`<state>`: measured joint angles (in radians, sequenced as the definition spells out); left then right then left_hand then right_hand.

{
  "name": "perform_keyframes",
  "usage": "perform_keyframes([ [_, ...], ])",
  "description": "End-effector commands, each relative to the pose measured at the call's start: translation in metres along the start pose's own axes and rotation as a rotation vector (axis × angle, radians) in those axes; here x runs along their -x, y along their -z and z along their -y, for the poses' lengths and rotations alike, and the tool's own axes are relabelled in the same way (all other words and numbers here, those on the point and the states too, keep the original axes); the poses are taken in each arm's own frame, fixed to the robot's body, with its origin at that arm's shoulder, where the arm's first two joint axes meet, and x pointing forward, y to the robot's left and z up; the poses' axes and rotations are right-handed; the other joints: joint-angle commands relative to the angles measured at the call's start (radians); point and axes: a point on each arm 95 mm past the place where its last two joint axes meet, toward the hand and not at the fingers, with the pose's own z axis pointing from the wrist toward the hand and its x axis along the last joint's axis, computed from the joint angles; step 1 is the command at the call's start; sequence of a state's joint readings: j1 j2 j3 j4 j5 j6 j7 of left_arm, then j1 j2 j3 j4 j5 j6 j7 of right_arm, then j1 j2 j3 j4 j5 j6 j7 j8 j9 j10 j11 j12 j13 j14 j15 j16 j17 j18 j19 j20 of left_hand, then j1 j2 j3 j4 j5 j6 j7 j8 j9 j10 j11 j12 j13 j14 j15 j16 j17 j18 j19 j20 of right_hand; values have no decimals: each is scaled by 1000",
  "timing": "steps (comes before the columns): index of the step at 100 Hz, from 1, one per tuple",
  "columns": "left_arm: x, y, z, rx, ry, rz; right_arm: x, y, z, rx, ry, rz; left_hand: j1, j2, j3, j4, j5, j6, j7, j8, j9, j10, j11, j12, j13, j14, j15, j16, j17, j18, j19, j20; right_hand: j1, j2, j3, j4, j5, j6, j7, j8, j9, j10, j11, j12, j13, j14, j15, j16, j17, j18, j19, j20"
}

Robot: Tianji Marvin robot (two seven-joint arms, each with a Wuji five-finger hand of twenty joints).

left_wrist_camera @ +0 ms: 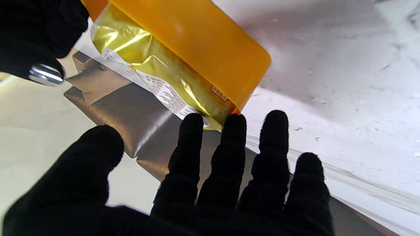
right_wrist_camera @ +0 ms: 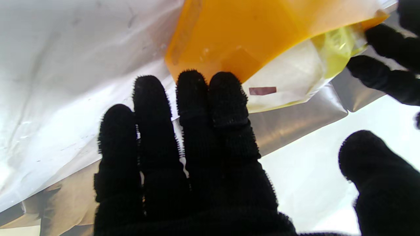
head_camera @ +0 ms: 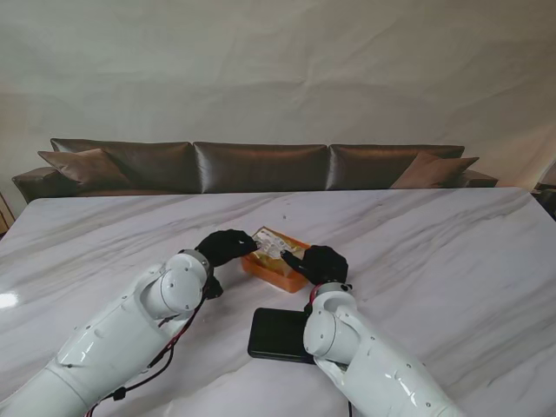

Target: Refill a tissue box and feed the first sheet

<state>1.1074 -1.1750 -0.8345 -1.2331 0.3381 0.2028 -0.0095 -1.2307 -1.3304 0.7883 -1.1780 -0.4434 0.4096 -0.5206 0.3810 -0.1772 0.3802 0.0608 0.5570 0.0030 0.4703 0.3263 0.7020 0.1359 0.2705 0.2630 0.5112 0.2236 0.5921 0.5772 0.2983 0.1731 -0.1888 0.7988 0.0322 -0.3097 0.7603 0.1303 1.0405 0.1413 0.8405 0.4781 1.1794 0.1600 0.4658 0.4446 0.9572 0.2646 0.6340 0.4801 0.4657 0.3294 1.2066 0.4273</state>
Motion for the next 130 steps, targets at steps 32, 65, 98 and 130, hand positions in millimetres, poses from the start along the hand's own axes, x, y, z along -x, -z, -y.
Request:
perform_keyframes([
  [32, -7, 30, -39, 122, -6, -2, -3, -13, -3, -30, 10, -4, 25, 56, -47, 27, -25, -14, 1, -10, 121, -93, 294, 132, 14, 19, 7, 16, -14, -27, 1557, -17, 3, 10, -22, -20, -119, -135, -243, -63, -42, -44, -10, -13, -15, -10, -20, -3, -12, -23, -6, 17],
  [65, -8, 36, -38, 100, -3, 6, -1, -15, -5, -35, 31, -5, 35, 59, -61, 32, -21, -19, 1, -11, 97, -88, 283, 128, 28, 88, -10, 4, 6, 30, 1553, -35, 3, 10, -22, -20, -125, -138, -237, -63, -46, -45, -6, -15, -18, -9, -21, -2, -14, -22, -9, 20],
  [98, -5, 33, -31, 6, 2, -3, 2, 2, 0, -56, 25, 7, 39, 54, -60, 34, -45, -51, -1, -10, 8, -112, 262, 125, -38, 76, -47, -16, -57, 56, 1512, -58, 4, 15, -24, -19, -116, -130, -228, -63, -36, -40, 5, -12, -12, -7, -15, 0, -12, -23, -7, 24],
  [130, -7, 32, -26, -9, 6, -14, -1, 14, 1, -54, 29, -7, 46, 46, -54, 33, -49, -97, -11, -8, 10, -140, 278, 144, -21, 100, -39, -12, -43, 86, 1511, -62, 4, 16, -26, -19, -112, -130, -230, -65, -33, -39, 4, -11, -8, -7, -14, 1, -10, -23, -4, 28],
])
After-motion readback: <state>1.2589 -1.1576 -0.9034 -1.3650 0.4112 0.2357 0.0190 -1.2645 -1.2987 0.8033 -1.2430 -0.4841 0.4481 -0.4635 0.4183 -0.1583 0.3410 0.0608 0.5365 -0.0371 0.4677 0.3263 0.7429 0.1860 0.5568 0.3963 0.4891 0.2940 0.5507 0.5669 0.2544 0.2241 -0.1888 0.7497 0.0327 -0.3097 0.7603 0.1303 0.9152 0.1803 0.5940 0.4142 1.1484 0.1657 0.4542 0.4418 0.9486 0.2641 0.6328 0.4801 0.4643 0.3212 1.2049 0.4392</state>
